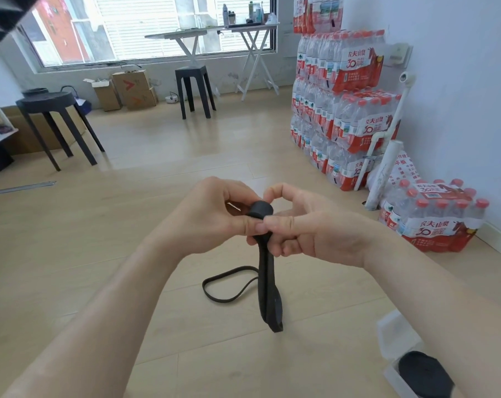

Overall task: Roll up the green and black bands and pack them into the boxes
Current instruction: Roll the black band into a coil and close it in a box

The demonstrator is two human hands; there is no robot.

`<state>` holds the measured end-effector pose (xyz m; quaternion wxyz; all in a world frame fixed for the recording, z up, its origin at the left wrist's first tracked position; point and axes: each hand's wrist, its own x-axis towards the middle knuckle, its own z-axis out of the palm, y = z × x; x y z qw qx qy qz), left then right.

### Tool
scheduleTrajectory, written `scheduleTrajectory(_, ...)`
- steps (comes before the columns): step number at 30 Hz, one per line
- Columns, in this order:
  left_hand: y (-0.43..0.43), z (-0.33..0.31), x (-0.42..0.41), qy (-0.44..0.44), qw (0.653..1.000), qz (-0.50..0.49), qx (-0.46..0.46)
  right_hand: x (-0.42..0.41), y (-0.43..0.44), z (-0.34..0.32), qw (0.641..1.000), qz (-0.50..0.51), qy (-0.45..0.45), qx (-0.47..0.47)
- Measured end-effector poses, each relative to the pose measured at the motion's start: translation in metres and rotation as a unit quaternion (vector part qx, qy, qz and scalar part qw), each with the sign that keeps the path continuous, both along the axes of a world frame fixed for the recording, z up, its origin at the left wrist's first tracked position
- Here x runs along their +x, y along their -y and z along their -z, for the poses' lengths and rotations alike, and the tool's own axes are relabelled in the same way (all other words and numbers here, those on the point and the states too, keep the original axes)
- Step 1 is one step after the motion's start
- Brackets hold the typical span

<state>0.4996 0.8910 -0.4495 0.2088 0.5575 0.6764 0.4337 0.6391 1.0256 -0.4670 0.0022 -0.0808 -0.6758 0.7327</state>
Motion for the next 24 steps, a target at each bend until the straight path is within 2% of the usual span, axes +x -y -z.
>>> scheduleTrajectory(2,0.002,0.0,-0.005,-0.02,0.999,-0.028,-0.012,0.0,0.005,0.0,0.984,0.027,0.025,0.176)
scheduleTrajectory(4,0.003,-0.002,-0.008,-0.003,0.998,-0.056,-0.012,-0.002,0.014,0.001,0.926,0.111,0.032,0.36)
scheduleTrajectory(7,0.003,-0.004,-0.007,0.044,0.997,-0.071,-0.004,-0.004,0.028,0.003,0.84,0.168,-0.005,0.517)
scheduleTrajectory(9,0.002,-0.003,-0.008,0.052,0.996,-0.077,-0.008,-0.004,0.031,0.006,0.805,0.169,-0.03,0.568)
scheduleTrajectory(10,0.003,-0.002,-0.009,0.054,0.996,-0.075,-0.011,-0.004,0.031,0.007,0.804,0.171,-0.039,0.568)
scheduleTrajectory(13,0.004,-0.005,-0.012,0.049,0.996,-0.076,-0.02,-0.005,0.03,0.008,0.838,0.169,-0.046,0.517)
scheduleTrajectory(17,0.005,-0.007,-0.01,-0.036,0.993,-0.095,-0.051,-0.007,0.022,0.006,0.868,0.139,-0.001,0.477)
scheduleTrajectory(18,0.006,-0.007,-0.009,-0.059,0.992,-0.097,-0.056,-0.006,0.02,0.004,0.889,0.134,0.011,0.438)
scheduleTrajectory(20,0.005,-0.007,-0.006,-0.128,0.985,-0.093,-0.068,-0.005,0.017,-0.001,0.941,0.117,0.027,0.315)
scheduleTrajectory(21,0.004,-0.007,-0.003,-0.179,0.977,-0.089,-0.078,-0.004,0.017,-0.002,0.956,0.109,0.033,0.272)
scheduleTrajectory(24,-0.001,-0.005,0.007,-0.32,0.938,-0.071,-0.109,-0.007,0.018,0.001,0.961,0.114,0.056,0.244)
